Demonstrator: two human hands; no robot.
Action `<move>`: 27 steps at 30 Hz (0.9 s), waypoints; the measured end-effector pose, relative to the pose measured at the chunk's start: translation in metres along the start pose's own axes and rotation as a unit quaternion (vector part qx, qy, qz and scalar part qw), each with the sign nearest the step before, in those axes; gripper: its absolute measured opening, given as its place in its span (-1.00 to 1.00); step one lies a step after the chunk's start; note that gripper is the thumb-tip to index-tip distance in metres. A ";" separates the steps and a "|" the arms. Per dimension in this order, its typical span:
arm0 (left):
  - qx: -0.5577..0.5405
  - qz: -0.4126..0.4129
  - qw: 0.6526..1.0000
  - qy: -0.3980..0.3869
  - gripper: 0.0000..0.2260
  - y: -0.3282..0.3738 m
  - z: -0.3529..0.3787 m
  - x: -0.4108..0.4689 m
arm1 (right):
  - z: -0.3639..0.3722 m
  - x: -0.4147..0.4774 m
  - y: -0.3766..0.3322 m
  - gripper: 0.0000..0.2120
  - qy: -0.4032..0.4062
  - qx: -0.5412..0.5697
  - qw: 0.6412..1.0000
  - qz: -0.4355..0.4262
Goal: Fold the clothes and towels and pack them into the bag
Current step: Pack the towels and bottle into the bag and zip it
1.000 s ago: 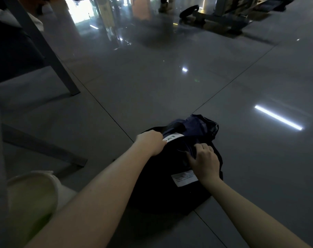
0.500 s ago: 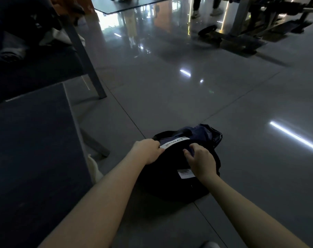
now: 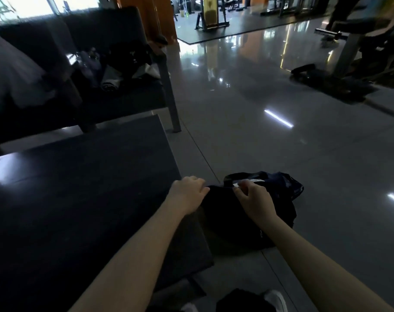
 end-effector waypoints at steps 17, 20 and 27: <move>-0.114 -0.202 0.970 0.075 -0.53 -0.157 -0.053 -0.204 | 0.021 -0.090 -0.200 -0.58 -0.083 0.015 0.988 -0.126; -0.118 -0.225 0.963 0.090 -0.54 -0.179 -0.053 -0.233 | 0.039 -0.106 -0.231 -0.57 -0.111 0.001 0.982 -0.150; -0.136 -0.314 0.926 0.157 -0.64 -0.243 -0.039 -0.311 | 0.085 -0.144 -0.285 -0.57 -0.171 0.006 0.968 -0.182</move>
Point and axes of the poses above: each hand's wrist, its own x-axis towards the middle knuckle, its own z-axis out of the palm, y = z × x, the point moved 9 cm from there along x, towards the middle knuckle, and after that the axes turned 1 degree about y, right-handed, at the moved point
